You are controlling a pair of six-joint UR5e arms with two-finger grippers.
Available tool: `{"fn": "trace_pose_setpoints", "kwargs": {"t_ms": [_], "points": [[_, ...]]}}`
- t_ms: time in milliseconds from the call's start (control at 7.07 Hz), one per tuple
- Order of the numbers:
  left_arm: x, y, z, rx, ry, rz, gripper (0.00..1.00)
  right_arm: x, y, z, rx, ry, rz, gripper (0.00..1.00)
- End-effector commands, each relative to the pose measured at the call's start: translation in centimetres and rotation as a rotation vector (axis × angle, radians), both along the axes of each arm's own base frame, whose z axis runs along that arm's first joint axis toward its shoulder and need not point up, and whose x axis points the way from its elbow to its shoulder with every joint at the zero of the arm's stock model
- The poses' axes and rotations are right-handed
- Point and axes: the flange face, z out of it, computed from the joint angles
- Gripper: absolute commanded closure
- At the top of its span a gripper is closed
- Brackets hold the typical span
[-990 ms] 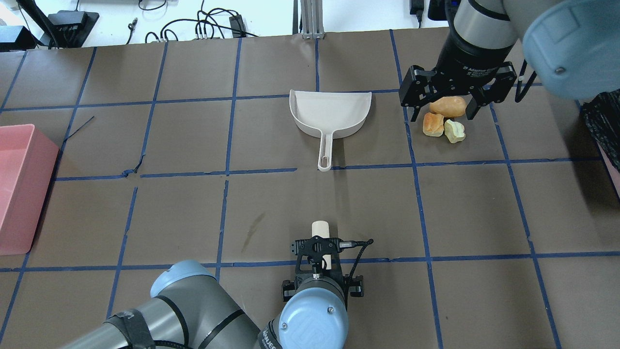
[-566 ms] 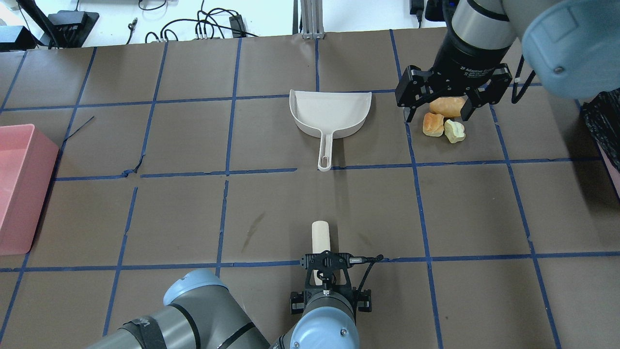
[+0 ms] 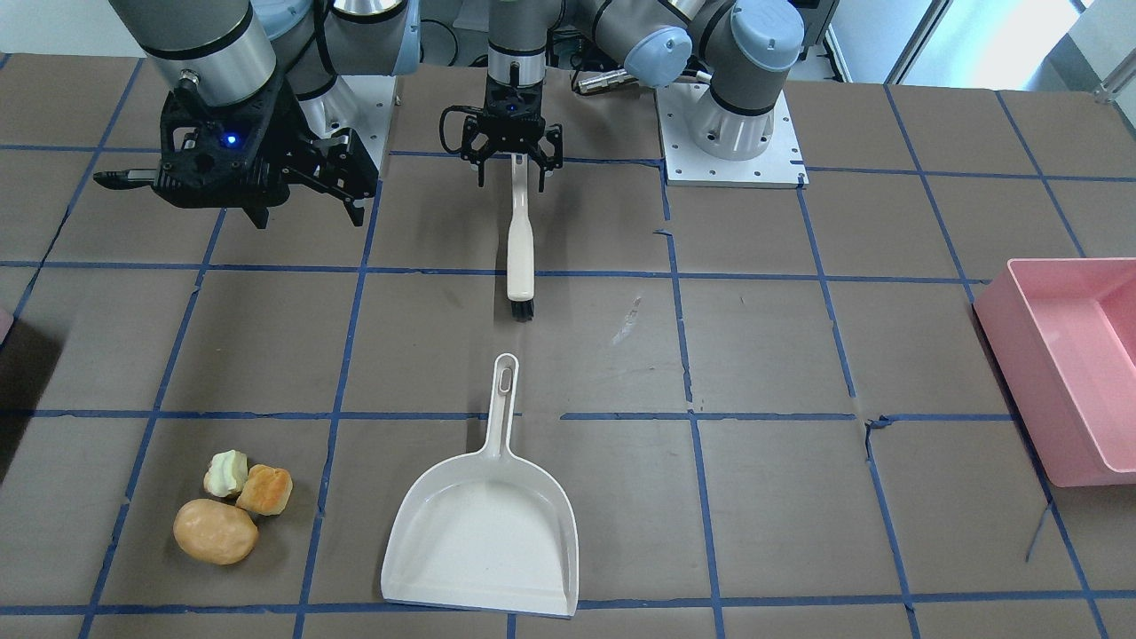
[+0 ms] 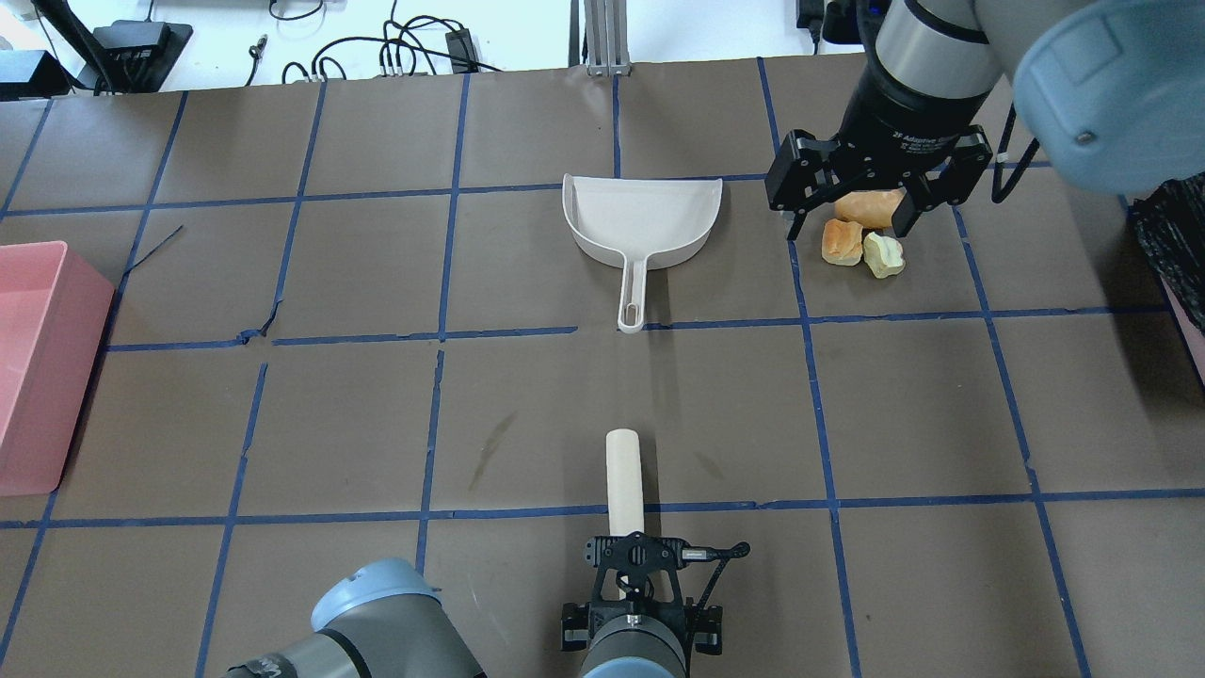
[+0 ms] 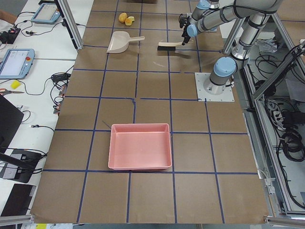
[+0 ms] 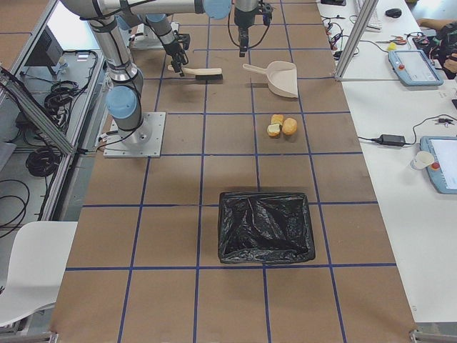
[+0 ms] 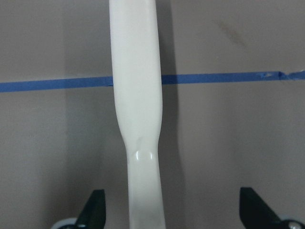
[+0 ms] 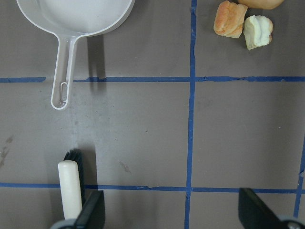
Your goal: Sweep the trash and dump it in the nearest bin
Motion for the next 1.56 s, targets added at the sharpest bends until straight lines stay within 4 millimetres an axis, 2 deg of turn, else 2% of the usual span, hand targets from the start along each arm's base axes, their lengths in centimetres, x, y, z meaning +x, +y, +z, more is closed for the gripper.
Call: {"fn": "trace_pose_setpoints", "kwargs": {"t_ms": [0,283,707,849,990,1132,1273,1415], "points": [[0.15,0.27,-0.21,0.005,-0.001,0.006,0.02,0.01,0.0,-0.05,0.004,0.0,0.002,0.0],[0.81,0.91,-1.11,0.023,-0.016,0.005,0.06,0.01,-0.01,-0.1,0.002,0.0,0.008,0.0],[0.32,0.57,-0.59,0.016,-0.003,0.001,0.06,0.09,-0.07,-0.08,0.0,-0.001,0.008,0.01],[0.4,0.6,-0.6,0.014,-0.006,0.0,0.19,0.17,-0.11,-0.15,0.0,-0.001,0.01,0.01],[0.39,0.61,-0.6,0.015,-0.005,0.0,0.66,0.17,-0.06,-0.07,-0.001,-0.001,0.008,0.01],[0.52,0.73,-0.71,0.019,-0.007,0.0,0.95,0.18,-0.11,-0.14,0.0,-0.002,0.008,0.01],[0.32,0.67,-0.51,0.017,-0.004,-0.006,1.0,0.25,-0.03,-0.07,-0.001,-0.002,0.01,0.01],[0.3,0.71,-0.17,0.01,-0.002,-0.021,1.0,0.3,-0.08,-0.14,0.001,-0.007,0.009,0.01]]}}
